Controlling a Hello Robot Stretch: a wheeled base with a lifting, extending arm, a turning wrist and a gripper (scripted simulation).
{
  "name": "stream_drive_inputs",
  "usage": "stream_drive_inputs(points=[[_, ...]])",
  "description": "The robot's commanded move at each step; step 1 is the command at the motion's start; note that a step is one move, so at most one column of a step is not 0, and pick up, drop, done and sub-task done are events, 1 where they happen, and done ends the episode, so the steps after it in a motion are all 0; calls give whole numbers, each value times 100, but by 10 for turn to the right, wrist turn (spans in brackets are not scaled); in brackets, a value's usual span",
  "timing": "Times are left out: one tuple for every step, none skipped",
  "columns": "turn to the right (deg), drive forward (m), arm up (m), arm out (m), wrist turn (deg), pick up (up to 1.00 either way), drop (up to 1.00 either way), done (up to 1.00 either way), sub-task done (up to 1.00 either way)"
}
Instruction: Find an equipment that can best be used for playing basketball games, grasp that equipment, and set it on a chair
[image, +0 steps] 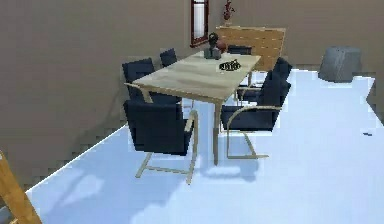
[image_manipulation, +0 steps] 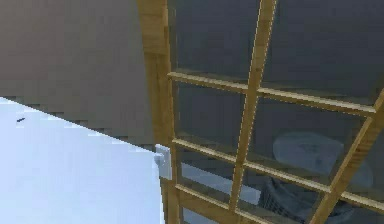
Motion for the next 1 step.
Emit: stream_drive_inputs(points=[[120,0,0,0,0,0,0,0,0]])
